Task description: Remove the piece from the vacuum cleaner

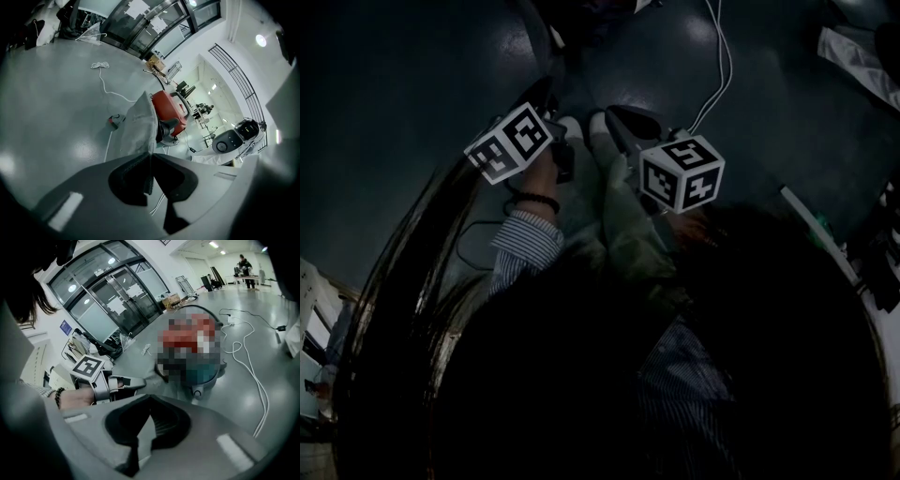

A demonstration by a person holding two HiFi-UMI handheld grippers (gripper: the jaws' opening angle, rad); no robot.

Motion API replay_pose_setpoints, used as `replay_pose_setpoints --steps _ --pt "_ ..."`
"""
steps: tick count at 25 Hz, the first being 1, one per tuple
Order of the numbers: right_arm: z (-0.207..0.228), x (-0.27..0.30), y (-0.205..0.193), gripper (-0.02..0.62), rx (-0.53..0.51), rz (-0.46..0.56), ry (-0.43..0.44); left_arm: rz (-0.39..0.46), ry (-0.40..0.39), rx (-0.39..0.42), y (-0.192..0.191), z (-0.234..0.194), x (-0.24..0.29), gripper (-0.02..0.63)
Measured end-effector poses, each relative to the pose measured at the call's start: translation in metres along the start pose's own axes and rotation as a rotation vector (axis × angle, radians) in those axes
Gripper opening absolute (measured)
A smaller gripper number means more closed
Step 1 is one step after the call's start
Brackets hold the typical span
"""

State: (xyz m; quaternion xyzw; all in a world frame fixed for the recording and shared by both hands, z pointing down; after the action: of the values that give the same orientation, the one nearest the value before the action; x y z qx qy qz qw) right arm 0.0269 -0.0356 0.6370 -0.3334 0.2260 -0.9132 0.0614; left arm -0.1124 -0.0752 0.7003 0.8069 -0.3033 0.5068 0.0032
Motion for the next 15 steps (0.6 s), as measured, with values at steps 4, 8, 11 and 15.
replay_pose_setpoints --steps 4,8,11,15 --pt "0.000 -0.002 0.001 0.002 -0.002 -0.003 -0.001 -0.001 -0.005 0.006 0.001 0.001 0.000 0.031" --pt "0.003 0.004 -0.002 0.002 0.002 -0.005 0.004 -0.001 -0.011 0.002 -0.002 -0.005 0.003 0.031" --pt "0.001 0.007 -0.001 0.002 0.000 -0.007 0.008 0.008 -0.003 0.020 -0.001 -0.008 0.003 0.031" --pt "0.002 0.009 0.003 0.002 -0.008 -0.013 0.004 0.018 0.005 0.063 0.003 -0.005 0.002 0.031"
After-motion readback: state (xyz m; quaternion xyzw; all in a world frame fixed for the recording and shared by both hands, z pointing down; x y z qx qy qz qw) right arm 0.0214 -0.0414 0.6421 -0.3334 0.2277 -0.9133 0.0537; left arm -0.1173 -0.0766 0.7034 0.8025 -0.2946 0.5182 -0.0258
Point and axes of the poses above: the fingertips, and each gripper's own axes: x forward along the fingers, z to its right, y out of its top, the point moved 4 cm from there along -x, backward along the fingers, and after that the axes turned 12 degrees about y, right-handed, at the moved point
